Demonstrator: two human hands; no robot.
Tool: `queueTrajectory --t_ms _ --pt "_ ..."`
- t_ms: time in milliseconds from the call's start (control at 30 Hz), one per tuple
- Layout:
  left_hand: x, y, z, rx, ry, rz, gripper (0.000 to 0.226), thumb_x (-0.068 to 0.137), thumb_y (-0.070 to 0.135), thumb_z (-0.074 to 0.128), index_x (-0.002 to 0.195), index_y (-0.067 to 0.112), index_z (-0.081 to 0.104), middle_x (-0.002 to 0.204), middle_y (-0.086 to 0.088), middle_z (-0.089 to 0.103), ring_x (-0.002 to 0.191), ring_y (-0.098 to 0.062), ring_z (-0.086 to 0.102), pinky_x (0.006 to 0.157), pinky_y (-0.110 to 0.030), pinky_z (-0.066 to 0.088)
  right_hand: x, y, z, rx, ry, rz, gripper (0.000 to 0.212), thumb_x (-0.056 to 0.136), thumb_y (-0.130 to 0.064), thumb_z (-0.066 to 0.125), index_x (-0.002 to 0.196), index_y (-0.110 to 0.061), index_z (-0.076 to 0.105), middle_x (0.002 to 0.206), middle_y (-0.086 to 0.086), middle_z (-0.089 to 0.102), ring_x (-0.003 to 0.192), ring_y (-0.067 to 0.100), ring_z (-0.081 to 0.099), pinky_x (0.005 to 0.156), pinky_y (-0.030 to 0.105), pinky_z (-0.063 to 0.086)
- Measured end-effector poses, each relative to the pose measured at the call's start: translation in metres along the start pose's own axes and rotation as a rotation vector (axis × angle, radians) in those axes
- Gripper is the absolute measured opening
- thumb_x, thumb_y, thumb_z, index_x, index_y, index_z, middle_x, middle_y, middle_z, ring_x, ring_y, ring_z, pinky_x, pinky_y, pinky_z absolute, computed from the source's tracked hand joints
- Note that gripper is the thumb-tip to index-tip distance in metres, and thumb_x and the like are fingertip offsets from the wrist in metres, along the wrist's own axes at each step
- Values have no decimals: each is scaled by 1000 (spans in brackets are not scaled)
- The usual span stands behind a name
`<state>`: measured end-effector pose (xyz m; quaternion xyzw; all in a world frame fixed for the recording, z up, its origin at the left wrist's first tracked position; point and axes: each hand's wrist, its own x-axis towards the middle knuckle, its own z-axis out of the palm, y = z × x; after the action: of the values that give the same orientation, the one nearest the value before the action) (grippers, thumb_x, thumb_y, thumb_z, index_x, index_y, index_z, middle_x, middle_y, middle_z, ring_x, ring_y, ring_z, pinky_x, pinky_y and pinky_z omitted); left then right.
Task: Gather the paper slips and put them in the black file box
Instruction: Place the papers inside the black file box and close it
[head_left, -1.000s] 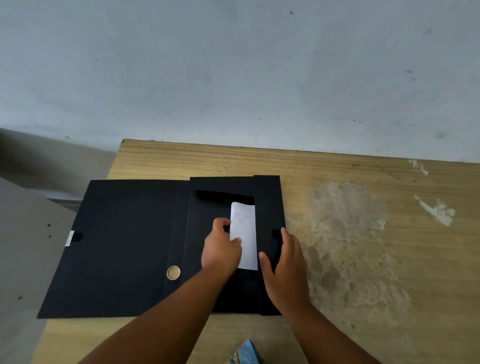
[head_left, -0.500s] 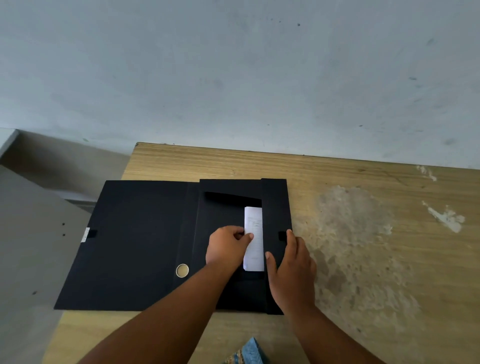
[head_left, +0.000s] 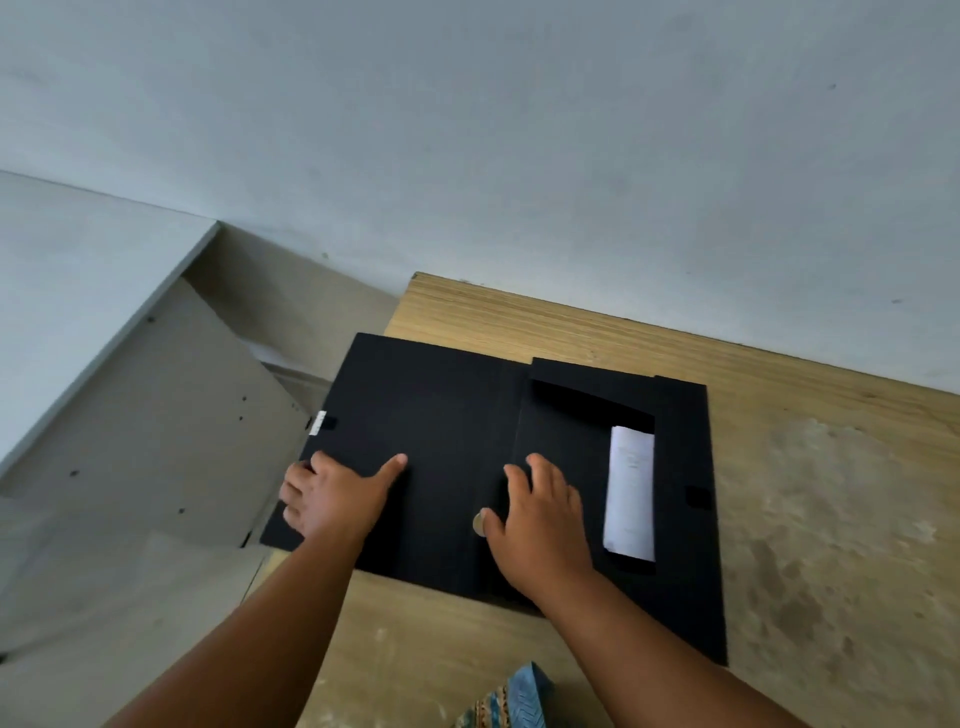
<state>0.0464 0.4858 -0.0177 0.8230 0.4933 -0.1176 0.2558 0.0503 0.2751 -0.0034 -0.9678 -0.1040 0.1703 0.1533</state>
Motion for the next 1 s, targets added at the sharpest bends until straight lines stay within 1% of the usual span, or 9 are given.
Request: queueTrajectory --t_ms 200,333,433,533,600,700,867,933,1000 --pt "30 -26 -16 6 -10 -64 116 64 79 71 145 3 37 150 -22 41 141 -41 34 117 -54 29 4 -27 14 17 -192 9 73 95 -55 43 155 -20 21 165 9 8 153 29 1 122 47 14" --pt "36 -32 -32 -31 48 84 98 59 76 77 127 11 49 128 -12 60 121 -34 55 104 -52 45 1 -32 13 64 -271 46 78 95 -57 42 157 -21 12 167 9 -3 153 28 -10 124 48 5" --pt "30 -21 -69 -51 -91 191 87 59 73 81 118 16 51 109 -4 65 96 -24 64 78 -41 57 5 -40 1 217 -300 82 76 95 -59 43 156 -21 21 166 9 7 153 27 4 122 45 15" --pt "8 1 -115 -214 -423 327 84 54 74 79 115 20 58 105 -3 70 86 -21 71 64 -31 55 8 -53 -19 494 -278 53 70 94 -56 49 152 -19 35 158 0 30 142 19 34 115 36 32" --pt "-15 15 -136 -391 -673 441 95 48 80 78 118 18 61 109 -10 74 91 -27 76 76 -41 61 7 -64 -41 707 -242 76 63 94 -53 53 146 -20 45 150 -4 43 133 15 46 109 30 38" --pt "-39 34 -127 -656 -857 574 76 81 68 62 128 8 63 123 -20 70 114 -39 67 105 -57 47 -3 -69 -82 944 -145 128 48 94 -54 52 129 -24 62 125 -6 65 113 11 61 90 26 48" --pt "-91 63 -61 -807 -981 761 77 102 52 20 132 -13 49 139 -21 60 139 -26 50 120 -41 28 -28 -42 -141 1074 49 165 60 81 -73 54 116 -28 69 109 -12 71 100 2 62 73 17 40" --pt "-100 75 -28 -727 -937 790 79 102 56 19 130 -10 52 142 -16 59 143 -19 44 119 -34 26 -38 -23 -158 1061 98 195 60 77 -75 57 109 -26 71 100 -11 74 94 0 65 71 16 40" --pt "-100 79 -2 -644 -1021 778 79 91 76 40 121 8 67 136 2 66 143 -12 43 114 -25 32 -47 2 -170 1079 133 257 42 81 -62 65 99 -25 74 89 -9 77 82 1 69 70 19 46"
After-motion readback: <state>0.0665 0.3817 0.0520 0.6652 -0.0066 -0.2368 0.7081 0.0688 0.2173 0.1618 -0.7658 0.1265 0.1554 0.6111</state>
